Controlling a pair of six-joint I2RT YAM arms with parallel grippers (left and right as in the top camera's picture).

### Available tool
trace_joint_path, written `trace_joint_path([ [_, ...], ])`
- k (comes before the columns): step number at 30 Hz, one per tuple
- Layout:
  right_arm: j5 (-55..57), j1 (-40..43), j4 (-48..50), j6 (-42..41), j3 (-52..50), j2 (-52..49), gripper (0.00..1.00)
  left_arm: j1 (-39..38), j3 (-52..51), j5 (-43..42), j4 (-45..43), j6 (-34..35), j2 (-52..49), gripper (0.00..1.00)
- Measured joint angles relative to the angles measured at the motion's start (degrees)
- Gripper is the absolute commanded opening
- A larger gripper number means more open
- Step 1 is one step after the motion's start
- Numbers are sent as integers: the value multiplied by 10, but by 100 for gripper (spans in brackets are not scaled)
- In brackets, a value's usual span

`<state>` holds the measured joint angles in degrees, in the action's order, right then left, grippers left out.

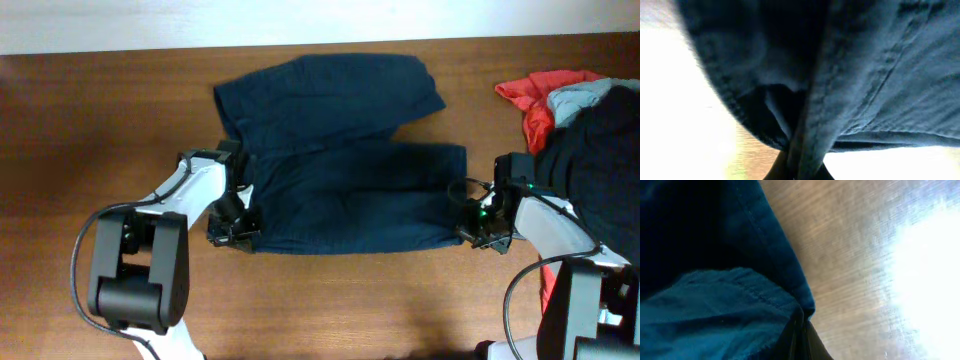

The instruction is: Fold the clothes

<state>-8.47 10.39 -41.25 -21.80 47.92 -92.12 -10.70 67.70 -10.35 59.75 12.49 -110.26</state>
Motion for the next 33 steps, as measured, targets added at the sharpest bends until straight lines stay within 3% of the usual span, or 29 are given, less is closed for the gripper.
trace_joint_path([
  [13,-1,-1,-251,44,180,-2,4,0,-2,12,33,13,206,1],
  [25,-7,-3,-319,71,209,91,4,0,-2,18,118,15,217,0],
  [33,-12,-4,-360,73,212,181,4,0,-2,18,188,17,292,1],
])
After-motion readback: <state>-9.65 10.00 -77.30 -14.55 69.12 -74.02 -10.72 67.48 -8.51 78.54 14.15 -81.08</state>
